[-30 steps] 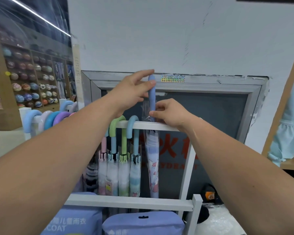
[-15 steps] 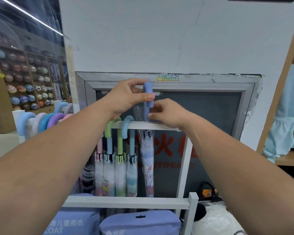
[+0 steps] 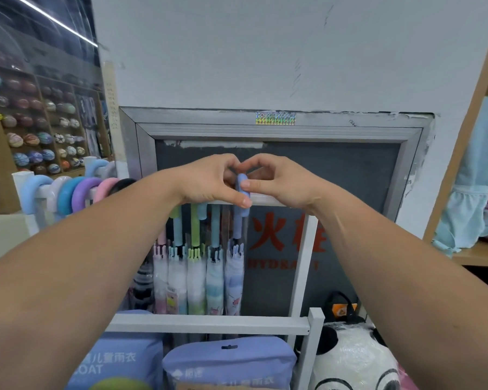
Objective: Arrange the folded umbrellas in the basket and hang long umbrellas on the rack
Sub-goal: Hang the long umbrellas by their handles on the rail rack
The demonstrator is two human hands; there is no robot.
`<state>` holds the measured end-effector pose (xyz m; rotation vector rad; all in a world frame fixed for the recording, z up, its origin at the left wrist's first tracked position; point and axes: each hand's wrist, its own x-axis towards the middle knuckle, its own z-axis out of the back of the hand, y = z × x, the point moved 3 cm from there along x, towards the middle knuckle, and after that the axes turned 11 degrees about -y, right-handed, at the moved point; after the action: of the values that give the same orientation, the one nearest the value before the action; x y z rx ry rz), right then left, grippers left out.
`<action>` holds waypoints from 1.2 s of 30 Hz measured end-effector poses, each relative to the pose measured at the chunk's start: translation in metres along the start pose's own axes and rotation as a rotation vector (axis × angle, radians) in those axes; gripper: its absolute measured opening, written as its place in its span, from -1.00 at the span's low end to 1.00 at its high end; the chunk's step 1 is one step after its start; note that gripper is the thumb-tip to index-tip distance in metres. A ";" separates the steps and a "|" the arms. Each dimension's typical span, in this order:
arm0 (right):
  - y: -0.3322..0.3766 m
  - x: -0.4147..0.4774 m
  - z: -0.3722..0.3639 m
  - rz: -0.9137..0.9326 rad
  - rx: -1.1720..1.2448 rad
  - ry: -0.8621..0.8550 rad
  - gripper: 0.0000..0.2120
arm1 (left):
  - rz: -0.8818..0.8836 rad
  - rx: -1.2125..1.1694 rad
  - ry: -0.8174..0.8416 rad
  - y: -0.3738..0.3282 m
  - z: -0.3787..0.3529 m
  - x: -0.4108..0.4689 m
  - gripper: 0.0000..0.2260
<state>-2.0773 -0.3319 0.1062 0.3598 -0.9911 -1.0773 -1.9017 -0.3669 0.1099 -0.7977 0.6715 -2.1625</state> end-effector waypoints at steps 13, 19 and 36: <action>-0.010 0.001 -0.017 0.006 -0.127 0.067 -0.61 | 0.025 0.337 -0.026 0.006 0.003 0.007 -0.44; -0.012 0.000 -0.022 0.018 -0.213 0.033 -0.61 | 0.032 0.437 -0.067 0.002 0.007 -0.005 -0.37; -0.025 -0.120 0.006 0.264 -0.593 -0.337 -0.68 | -0.204 0.637 -0.694 -0.013 -0.084 -0.117 -0.46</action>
<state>-2.1103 -0.2392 0.0334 -0.4365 -0.9287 -1.1509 -1.9031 -0.2510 0.0235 -1.1759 -0.4445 -1.8949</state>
